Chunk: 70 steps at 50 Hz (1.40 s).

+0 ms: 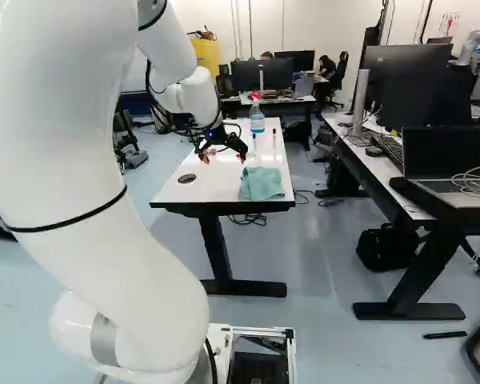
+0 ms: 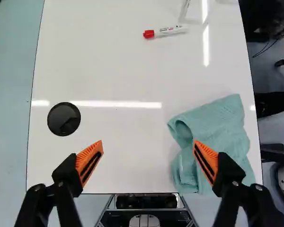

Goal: Clean the table with the green towel

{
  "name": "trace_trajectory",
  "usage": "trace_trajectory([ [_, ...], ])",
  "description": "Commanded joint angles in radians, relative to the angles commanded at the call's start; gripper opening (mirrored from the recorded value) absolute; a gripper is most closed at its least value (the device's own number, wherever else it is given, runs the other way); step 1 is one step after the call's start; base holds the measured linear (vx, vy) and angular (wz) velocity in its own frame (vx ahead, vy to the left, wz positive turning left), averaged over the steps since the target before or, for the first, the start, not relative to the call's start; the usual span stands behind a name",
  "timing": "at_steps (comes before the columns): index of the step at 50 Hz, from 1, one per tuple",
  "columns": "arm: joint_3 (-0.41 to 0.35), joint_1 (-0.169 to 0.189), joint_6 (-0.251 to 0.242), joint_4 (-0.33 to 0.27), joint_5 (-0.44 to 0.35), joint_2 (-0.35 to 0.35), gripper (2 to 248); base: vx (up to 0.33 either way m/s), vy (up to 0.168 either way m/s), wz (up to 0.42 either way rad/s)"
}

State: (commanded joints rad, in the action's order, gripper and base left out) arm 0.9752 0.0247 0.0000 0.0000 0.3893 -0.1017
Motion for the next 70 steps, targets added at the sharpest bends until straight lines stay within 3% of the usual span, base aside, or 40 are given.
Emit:
trace_trajectory([
  [35,-0.164,-0.005,0.0,0.0,-0.234,0.071,247,0.0,0.0,0.0],
  [70,-0.426,-0.012,0.0,0.0,-0.605,0.183,247,0.0,0.0,0.0],
])
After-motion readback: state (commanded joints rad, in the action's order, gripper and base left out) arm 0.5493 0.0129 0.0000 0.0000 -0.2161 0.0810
